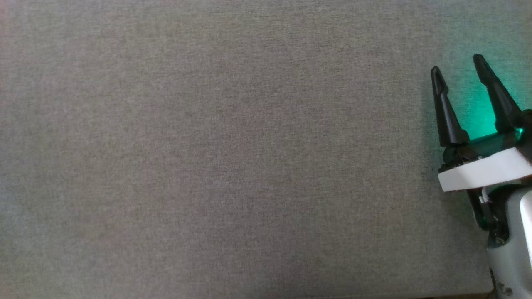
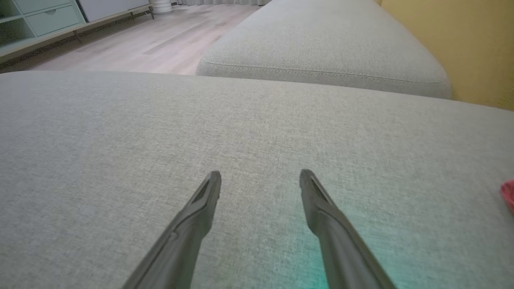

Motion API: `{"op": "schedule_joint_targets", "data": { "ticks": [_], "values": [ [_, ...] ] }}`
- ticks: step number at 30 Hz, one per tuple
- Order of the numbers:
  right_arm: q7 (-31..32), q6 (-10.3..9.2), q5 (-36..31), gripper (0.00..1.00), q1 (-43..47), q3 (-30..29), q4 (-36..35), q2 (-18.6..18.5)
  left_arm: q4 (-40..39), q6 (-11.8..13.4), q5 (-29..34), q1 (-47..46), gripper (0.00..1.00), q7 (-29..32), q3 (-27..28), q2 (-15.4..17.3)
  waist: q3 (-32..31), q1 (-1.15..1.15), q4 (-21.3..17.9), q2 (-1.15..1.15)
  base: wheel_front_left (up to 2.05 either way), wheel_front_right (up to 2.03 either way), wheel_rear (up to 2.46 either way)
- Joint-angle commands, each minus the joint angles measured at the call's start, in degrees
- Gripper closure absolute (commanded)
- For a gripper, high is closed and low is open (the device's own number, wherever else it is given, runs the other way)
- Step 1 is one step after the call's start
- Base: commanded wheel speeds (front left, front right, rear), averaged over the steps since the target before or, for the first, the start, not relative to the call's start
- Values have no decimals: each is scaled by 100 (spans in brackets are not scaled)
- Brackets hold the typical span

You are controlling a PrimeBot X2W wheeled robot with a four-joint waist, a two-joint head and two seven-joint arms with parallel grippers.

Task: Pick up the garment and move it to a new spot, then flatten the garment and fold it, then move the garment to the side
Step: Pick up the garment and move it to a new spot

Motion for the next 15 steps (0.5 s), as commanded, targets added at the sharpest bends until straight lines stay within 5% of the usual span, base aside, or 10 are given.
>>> {"op": "schedule_joint_targets", "data": {
  "ticks": [1,2,15],
  "values": [
    [-42,39,43,0,23,67,-191,-58,21,22,-72,160,76,276,51,90,-22,0,-14,0,0,0,0],
    [-53,39,49,0,19,72,-180,-54,-21,36,-79,185,100,276,59,80,-67,0,0,0,0,0,0],
    [-228,39,159,0,148,258,353,152,-884,-515,289,97,100,-498,-91,555,-1538,0,224,0,0,0,0]
  ]
}}
